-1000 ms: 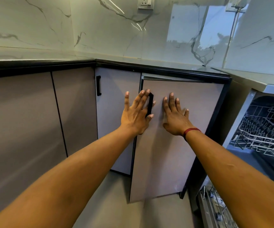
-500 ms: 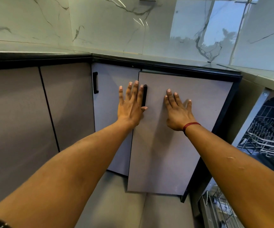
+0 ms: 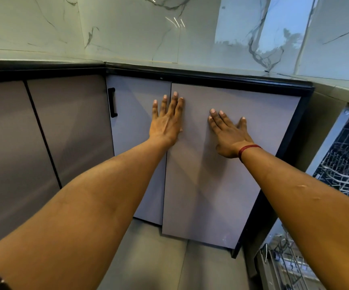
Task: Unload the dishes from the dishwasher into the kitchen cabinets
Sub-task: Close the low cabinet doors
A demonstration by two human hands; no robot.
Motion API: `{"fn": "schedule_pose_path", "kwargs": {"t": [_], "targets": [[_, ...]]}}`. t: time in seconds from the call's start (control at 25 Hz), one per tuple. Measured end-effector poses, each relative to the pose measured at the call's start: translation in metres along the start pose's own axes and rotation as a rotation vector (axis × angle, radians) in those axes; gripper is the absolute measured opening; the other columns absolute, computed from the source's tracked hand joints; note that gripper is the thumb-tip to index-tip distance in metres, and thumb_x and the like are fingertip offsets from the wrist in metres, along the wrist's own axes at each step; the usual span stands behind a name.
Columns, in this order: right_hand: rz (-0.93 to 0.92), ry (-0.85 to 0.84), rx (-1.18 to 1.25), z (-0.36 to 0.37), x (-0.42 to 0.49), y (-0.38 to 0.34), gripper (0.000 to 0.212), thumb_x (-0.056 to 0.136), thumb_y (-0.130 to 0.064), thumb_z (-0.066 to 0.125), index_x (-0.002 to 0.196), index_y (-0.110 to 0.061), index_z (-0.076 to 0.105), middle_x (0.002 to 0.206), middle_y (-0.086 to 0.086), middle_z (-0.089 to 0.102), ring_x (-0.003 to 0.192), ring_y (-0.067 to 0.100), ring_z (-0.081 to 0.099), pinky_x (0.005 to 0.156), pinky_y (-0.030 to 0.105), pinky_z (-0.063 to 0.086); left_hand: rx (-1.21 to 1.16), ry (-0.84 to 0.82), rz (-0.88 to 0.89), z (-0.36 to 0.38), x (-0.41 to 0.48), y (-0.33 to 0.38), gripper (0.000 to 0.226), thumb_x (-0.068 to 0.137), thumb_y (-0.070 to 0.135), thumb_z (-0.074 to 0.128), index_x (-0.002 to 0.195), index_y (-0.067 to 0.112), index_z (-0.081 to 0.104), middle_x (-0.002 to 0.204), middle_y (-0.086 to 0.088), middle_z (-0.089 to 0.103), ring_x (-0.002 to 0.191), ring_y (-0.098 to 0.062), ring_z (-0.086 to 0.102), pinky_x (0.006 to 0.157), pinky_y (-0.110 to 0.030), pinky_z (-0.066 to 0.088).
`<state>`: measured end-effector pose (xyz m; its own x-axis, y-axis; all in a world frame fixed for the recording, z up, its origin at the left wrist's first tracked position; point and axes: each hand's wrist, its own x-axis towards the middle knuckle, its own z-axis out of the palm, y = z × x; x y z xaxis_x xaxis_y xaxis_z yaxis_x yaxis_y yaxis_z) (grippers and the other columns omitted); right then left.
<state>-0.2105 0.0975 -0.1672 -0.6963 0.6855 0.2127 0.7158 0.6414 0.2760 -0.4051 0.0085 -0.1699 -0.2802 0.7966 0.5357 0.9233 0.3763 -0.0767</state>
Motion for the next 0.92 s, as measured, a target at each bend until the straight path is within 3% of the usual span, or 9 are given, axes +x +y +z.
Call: {"fn": "schedule_pose_path", "kwargs": {"t": [0.12,0.32,0.6,0.76,0.92], "targets": [[-0.001,0.023,0.016,0.005,0.007,-0.001,0.087,0.093,-0.026,0.048,0.152,-0.024,-0.016,0.157,-0.006,-0.028,0.147,0.016,-0.018,0.115,0.062,-0.003,-0.022,-0.048,0.010,0.003,0.009,-0.005,0.085,0.098,0.024,0.048,0.149,0.017,-0.020,0.160,-0.004,-0.020,0.146,-0.030,-0.019,0.113,-0.051,-0.015],[0.024,0.038,0.009,0.007,0.018,-0.002,0.090,0.090,-0.029,0.051,0.153,-0.022,-0.013,0.158,-0.004,-0.025,0.147,0.017,-0.016,0.115,0.061,-0.005,-0.270,-0.250,-0.026,-0.003,0.030,-0.002,0.089,0.096,0.038,0.050,0.151,0.022,-0.018,0.160,0.000,-0.019,0.148,-0.026,-0.010,0.118,-0.052,-0.006],[0.006,-0.005,0.000,0.005,0.020,-0.002,0.093,0.088,-0.029,0.054,0.153,-0.022,-0.012,0.158,-0.004,-0.026,0.147,0.018,-0.017,0.115,0.063,-0.005,-0.303,-0.384,0.005,-0.015,0.040,-0.009,0.095,0.094,0.035,0.056,0.150,0.022,-0.020,0.160,0.000,-0.019,0.148,-0.032,-0.008,0.119,-0.052,0.002],[0.013,-0.051,0.012,-0.001,0.017,-0.006,0.093,0.090,-0.024,0.055,0.153,-0.022,-0.013,0.159,-0.002,-0.024,0.147,0.020,-0.016,0.116,0.060,-0.006,-0.131,-0.415,-0.008,-0.021,0.043,-0.005,0.096,0.095,0.033,0.055,0.148,0.022,-0.024,0.159,-0.002,-0.023,0.146,-0.029,-0.017,0.115,-0.062,-0.005],[-0.013,-0.142,0.006,0.009,-0.006,-0.006,0.089,0.092,-0.024,0.052,0.153,-0.020,-0.013,0.160,0.000,-0.022,0.147,0.021,-0.018,0.116,0.058,-0.008,-0.052,-0.435,0.018,-0.029,0.035,-0.003,0.108,0.090,0.042,0.058,0.142,0.023,-0.035,0.159,-0.016,-0.018,0.147,-0.031,-0.015,0.113,-0.064,-0.007]]}}
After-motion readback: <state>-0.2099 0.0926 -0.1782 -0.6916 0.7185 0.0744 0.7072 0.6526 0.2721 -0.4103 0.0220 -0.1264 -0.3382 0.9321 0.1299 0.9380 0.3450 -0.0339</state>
